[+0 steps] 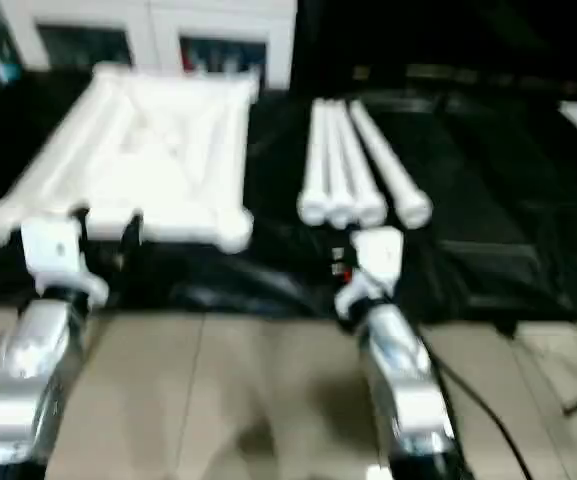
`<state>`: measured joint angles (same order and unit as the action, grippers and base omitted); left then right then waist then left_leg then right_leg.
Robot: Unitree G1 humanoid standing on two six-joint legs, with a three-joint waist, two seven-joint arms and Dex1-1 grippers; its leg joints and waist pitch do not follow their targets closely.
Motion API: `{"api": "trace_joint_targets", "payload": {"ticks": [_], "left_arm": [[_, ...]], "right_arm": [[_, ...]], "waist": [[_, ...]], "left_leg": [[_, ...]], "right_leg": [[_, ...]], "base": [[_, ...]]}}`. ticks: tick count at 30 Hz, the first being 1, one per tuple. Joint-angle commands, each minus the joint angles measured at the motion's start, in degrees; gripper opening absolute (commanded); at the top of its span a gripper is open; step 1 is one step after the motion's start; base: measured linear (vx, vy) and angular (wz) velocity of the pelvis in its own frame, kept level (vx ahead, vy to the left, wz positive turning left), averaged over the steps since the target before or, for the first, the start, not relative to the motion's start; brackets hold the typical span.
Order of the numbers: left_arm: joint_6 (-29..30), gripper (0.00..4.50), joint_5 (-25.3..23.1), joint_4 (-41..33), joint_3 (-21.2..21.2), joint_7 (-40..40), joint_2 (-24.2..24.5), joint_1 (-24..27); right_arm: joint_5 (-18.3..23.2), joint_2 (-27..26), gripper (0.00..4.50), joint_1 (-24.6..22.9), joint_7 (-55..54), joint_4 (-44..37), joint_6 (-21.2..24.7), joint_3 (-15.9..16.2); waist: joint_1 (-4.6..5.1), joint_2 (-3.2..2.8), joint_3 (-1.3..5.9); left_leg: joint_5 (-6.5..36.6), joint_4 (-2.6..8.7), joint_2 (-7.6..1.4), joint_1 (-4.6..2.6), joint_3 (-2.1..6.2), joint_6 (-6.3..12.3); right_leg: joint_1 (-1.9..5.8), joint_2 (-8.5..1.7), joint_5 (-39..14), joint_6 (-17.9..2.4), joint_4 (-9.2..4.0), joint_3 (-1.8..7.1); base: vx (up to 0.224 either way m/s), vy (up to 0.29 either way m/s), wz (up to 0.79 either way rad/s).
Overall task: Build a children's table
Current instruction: Move to table
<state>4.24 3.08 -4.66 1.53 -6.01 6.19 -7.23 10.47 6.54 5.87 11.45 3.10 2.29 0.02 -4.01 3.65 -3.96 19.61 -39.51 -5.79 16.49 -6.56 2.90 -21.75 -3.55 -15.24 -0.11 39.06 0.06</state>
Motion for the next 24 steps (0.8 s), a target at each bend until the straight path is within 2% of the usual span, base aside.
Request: {"api": "trace_joint_targets", "payload": {"ticks": [1, 2, 3, 4, 5, 6, 7, 8, 9, 10, 11, 12, 13, 14, 15, 16, 17, 18, 19, 20, 21, 22, 23, 24], "left_arm": [[0.7, 3.88, -0.2, 0.0, 0.1, 0.1, 1.1, -0.2], [0.7, 3.88, -0.4, 0.3, -0.1, 0.1, 1.1, -0.3], [0.6, 3.88, -0.7, 0.8, -0.4, 0.1, 1.1, -0.2], [0.3, 3.88, -0.9, 1.3, -0.4, 0.0, 1.0, -0.1], [0.3, 3.88, -0.7, 1.4, -0.1, -0.1, 1.0, 0.0], [0.4, 3.88, -0.6, 1.4, 0.2, -0.2, 1.1, -0.1], [0.5, 3.88, -0.5, 1.3, 0.5, -0.3, 1.3, -0.3], [0.6, 3.88, -0.4, 1.3, 0.6, -0.3, 1.4, -0.3], [0.9, 3.88, -0.4, 1.2, 1.0, -0.4, 1.5, -0.7], [1.0, 3.88, -0.3, 1.1, 1.2, -0.4, 1.5, -0.9], [1.0, 3.88, -0.3, 1.1, 1.2, -0.4, 1.5, -0.9], [1.2, 3.88, 0.1, 1.3, 1.4, -0.3, 2.0, -1.3], [1.2, 3.88, 0.2, 1.4, 1.4, -0.3, 2.2, -1.4], [1.2, 3.88, 0.2, 1.5, 1.4, -0.3, 2.3, -1.5], [1.1, 3.88, 0.2, 1.6, 1.5, -0.4, 2.3, -1.6], [1.0, 3.88, 0.2, 1.8, 1.5, -0.4, 2.3, -1.7], [0.9, 3.88, 0.3, 1.8, 1.6, -0.5, 2.4, -1.7], [0.8, 3.88, 0.3, 1.9, 1.7, -0.6, 2.4, -1.8], [0.6, 3.88, 0.3, 2.0, 2.0, -0.7, 2.4, -1.8], [0.6, 3.88, 0.3, 2.1, 2.1, -0.8, 2.4, -1.8], [0.5, 3.88, 0.3, 2.1, 2.3, -0.9, 2.4, -1.9], [0.5, 3.88, 0.3, 2.2, 2.3, -0.9, 2.4, -1.9], [0.3, 3.88, 0.4, 2.4, 2.2, -1.2, 2.6, -2.0], [0.3, 3.88, 0.5, 2.4, 2.2, -1.3, 2.6, -2.1]], "right_arm": [[0.2, -0.6, 3.75, 1.0, -0.2, -0.9, 0.7, -0.2], [0.2, -0.6, 3.75, 1.0, -0.2, -0.8, 0.7, -0.3], [0.2, -0.7, 3.75, 1.2, -0.2, -0.8, 1.0, -0.5], [0.2, -0.8, 3.75, 1.5, -0.3, -1.1, 1.3, -0.9], [0.4, -1.0, 3.75, 1.5, -0.4, -1.4, 1.5, -1.0], [0.5, -1.1, 3.75, 1.4, -0.4, -1.8, 1.6, -1.0], [0.7, -1.1, 3.75, 1.2, -0.4, -2.1, 1.5, -0.9], [0.8, -1.1, 3.75, 1.0, -0.3, -2.4, 1.4, -0.7], [1.0, -1.1, 3.75, 0.8, -0.2, -2.6, 1.5, -0.6], [1.2, -1.2, 3.75, 0.7, -0.2, -2.7, 1.6, -0.5], [1.2, -1.2, 3.75, 0.7, -0.2, -2.7, 1.6, -0.5], [-0.4, -0.7, 3.75, 0.4, 0.5, -2.7, 1.4, 0.8], [-1.1, -0.5, 3.75, 0.3, 1.0, -2.7, 1.3, 1.4], [-1.5, -0.4, 3.75, 0.4, 0.9, -2.6, 1.1, 1.6], [-2.4, -0.5, 3.75, 0.5, 0.8, -2.4, 0.9, 1.9], [-2.4, -0.7, 3.75, 0.6, 0.8, -2.4, 0.9, 1.9], [-2.5, -0.8, 3.75, 0.7, 0.8, -2.5, 1.0, 2.1], [-1.9, -1.1, 3.75, 0.7, 1.0, -2.5, 1.1, 2.1], [-0.8, -1.7, 3.75, 0.7, 1.1, -2.6, 1.1, 1.9], [0.0, -2.1, 3.75, 0.8, 1.2, -2.6, 1.0, 1.8], [0.3, -2.3, 3.75, 0.8, 1.0, -2.7, 1.3, 1.7], [0.3, -2.4, 3.75, 0.9, 0.8, -2.7, 1.5, 1.7], [0.2, -2.3, 3.75, 0.9, 0.8, -2.6, 1.6, 1.8], [0.1, -2.3, 3.75, 0.9, 0.8, -2.5, 1.6, 1.8]], "waist": [[-2.13, 0.33, 2.66], [-1.81, 0.36, 2.22], [-1.56, -1.39, 1.51], [-1.32, -1.34, 1.66], [-1.22, -3.67, 1.76], [0.89, -5.63, 1.45], [2.19, -6.22, 2.01], [2.92, -6.55, 3.49], [3.57, -6.44, 3.72], [3.50, -6.40, 3.39], [4.03, -5.41, 3.49], [4.22, -4.41, 3.37], [4.03, -3.45, 3.45], [2.74, -1.38, 3.23], [-0.08, -1.45, 3.87], [0.68, -0.44, 4.07], [0.58, -1.09, 3.88], [0.52, -2.51, 3.67], [1.23, -4.23, 3.84], [0.90, -5.01, 3.70], [0.94, -6.52, 3.10], [2.99, -8.09, 4.32], [3.60, -7.13, 5.11], [2.82, -6.93, 4.36]], "left_leg": [[-1.3, -2.40, -0.29, 4.70, 1.26, 2.23], [-4.5, -2.81, -0.72, 6.25, 1.86, -0.49], [-5.7, -1.10, -2.13, 5.48, 2.24, -1.87], [-7.1, 0.23, -2.16, 5.94, 2.08, -1.82], [-6.9, 5.11, -3.72, 3.73, 1.42, -1.45], [6.2, 10.27, -6.66, 1.60, 3.53, -1.39], [13.4, 11.18, -8.52, -1.04, 5.95, -1.54], [18.6, 11.87, -10.73, -5.09, 9.00, 2.74], [15.0, 11.25, -10.56, -5.32, 9.52, 9.64], [13.4, 10.95, -10.10, -4.98, 8.81, 12.03], [9.6, 10.72, -9.65, -4.95, 7.95, 16.34], [7.1, 10.44, -7.66, -3.60, 5.82, 16.94], [7.6, 9.73, -5.89, -2.68, 4.13, 15.31], [10.3, 6.92, -1.47, 1.64, 0.33, 10.59], [2.3, -1.91, -1.14, 6.95, 2.09, 8.66], [-0.2, -3.04, -1.48, 8.20, 2.33, 5.85], [-4.6, -2.89, -1.61, 9.11, 2.16, 2.49], [-8.8, -1.48, -2.71, 8.78, 1.44, 1.77], [-8.7, 1.86, -4.12, 5.12, 1.42, -0.47], [-11.3, 6.09, -4.94, 6.36, 0.23, 0.32], [-5.7, 8.57, -6.28, 4.29, 1.21, 0.08], [6.6, 10.09, -10.37, -3.16, 5.67, 3.12], [6.5, 10.31, -12.49, -5.46, 8.74, 9.68], [4.2, 9.63, -11.97, -4.73, 7.48, 14.14]], "right_leg": [[8.41, -9.94, -25.7, -9.5, -10.68, 9.28], [9.08, -9.13, -24.5, -12.8, -10.72, 8.36], [8.07, -9.06, -25.6, -16.1, -11.85, 6.47], [8.45, -7.33, -25.9, -16.6, -11.84, 5.14], [7.29, -5.11, -26.8, -15.3, -12.06, 1.77], [5.18, 0.02, -22.9, -11.2, -8.45, -1.89], [2.94, 1.11, -18.6, -9.9, -4.91, -2.80], [0.14, 0.24, -9.1, -7.1, -0.11, -3.12], [-1.65, -0.05, -4.3, -2.1, 1.86, -3.44], [-2.42, -0.21, -2.9, -0.5, 2.23, -3.56], [-3.53, -0.88, -0.1, 0.9, 2.19, -3.27], [-2.81, -2.03, 2.8, -0.1, -0.59, -2.40], [-1.47, -2.88, 3.7, -1.0, -3.35, -1.45], [4.33, -6.25, -8.7, -4.3, -8.47, 2.80], [9.53, -15.71, -24.7, -0.2, -12.49, 4.13], [9.48, -14.84, -27.1, 2.2, -11.80, 2.36], [9.39, -13.79, -26.4, 2.1, -11.99, -0.99], [9.27, -13.64, -26.1, -2.6, -13.48, -4.28], [7.04, -10.17, -27.9, -6.1, -13.05, -2.75], [9.89, -5.82, -22.7, -9.7, -12.03, -5.43], [8.40, -3.18, -20.6, -8.2, -10.66, -6.67], [2.38, 0.08, -13.5, -7.4, -3.03, -6.98], [-0.48, -0.29, -8.1, -4.3, 0.86, -5.39], [-2.58, -0.79, -5.1, -0.5, 2.48, -4.46]], "base": [[0.061, -0.083, 0.21], [0.084, -0.042, 0.03], [0.073, -0.004, -0.02], [0.073, -0.004, -0.02], [0.081, 0.065, 0.06], [0.100, 0.112, -0.01], [0.100, 0.112, -0.01], [0.118, 0.085, -0.04], [0.124, 0.052, 0.05], [0.124, 0.052, 0.05], [0.114, 0.021, 0.01], [0.111, -0.023, 0.02], [0.111, -0.023, 0.02], [0.090, -0.083, 0.03], [0.111, -0.094, 0.21], [0.111, -0.094, 0.21], [0.133, -0.069, 0.42], [0.122, -0.035, 0.49], [0.122, -0.035, 0.49], [0.164, 0.016, 0.24], [0.212, 0.039, 0.06], [0.212, 0.039, 0.06], [0.205, 0.037, 0.11], [0.184, 0.026, 0.08]]}}
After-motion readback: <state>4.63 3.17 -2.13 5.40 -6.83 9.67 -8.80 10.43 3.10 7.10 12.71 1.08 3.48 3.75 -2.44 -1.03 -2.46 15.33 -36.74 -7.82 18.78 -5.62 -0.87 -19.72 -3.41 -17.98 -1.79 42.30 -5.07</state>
